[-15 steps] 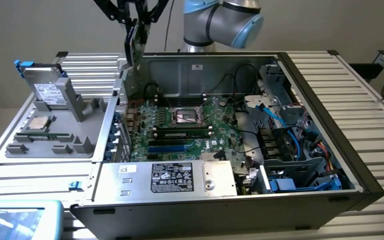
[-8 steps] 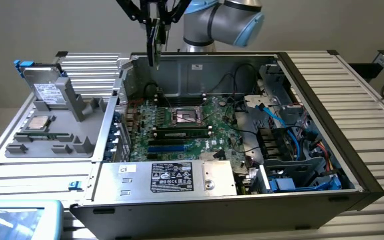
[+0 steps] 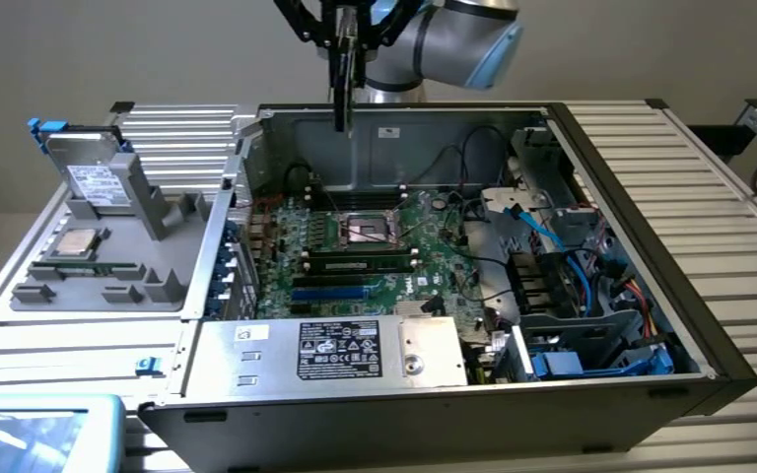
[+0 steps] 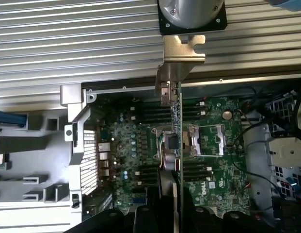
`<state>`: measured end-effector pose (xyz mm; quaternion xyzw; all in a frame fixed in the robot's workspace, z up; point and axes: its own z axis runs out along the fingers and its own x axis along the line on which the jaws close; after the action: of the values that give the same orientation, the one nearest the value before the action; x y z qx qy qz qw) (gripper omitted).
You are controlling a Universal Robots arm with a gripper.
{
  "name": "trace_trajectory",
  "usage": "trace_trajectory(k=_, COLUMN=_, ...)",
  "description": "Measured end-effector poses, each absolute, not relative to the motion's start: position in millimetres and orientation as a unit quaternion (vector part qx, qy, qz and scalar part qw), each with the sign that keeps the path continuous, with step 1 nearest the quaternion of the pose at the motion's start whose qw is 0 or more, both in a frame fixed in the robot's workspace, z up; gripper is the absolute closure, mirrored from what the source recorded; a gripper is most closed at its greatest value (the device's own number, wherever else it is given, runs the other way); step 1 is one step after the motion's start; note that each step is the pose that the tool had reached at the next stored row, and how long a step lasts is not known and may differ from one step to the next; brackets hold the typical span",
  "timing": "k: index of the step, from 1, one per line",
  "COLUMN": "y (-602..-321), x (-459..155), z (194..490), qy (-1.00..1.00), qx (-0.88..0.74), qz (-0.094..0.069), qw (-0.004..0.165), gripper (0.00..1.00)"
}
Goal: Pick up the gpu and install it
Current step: 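Pick up the gpu and move the gpu toward the slot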
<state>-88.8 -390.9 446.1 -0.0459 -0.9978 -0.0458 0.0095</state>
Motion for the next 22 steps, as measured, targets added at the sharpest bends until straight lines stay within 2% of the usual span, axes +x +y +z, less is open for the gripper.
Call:
trace_trajectory(k=14, y=-394, x=-26, z=445, qy=-0.998, qx=-0.046, qz=-0.046, qw=0.009, gripper=0.71)
trace_trajectory(k=22, y=-394, x=-25, z=445, qy=-0.998, qx=-0.046, qz=-0.046, qw=0.010, gripper=0.71)
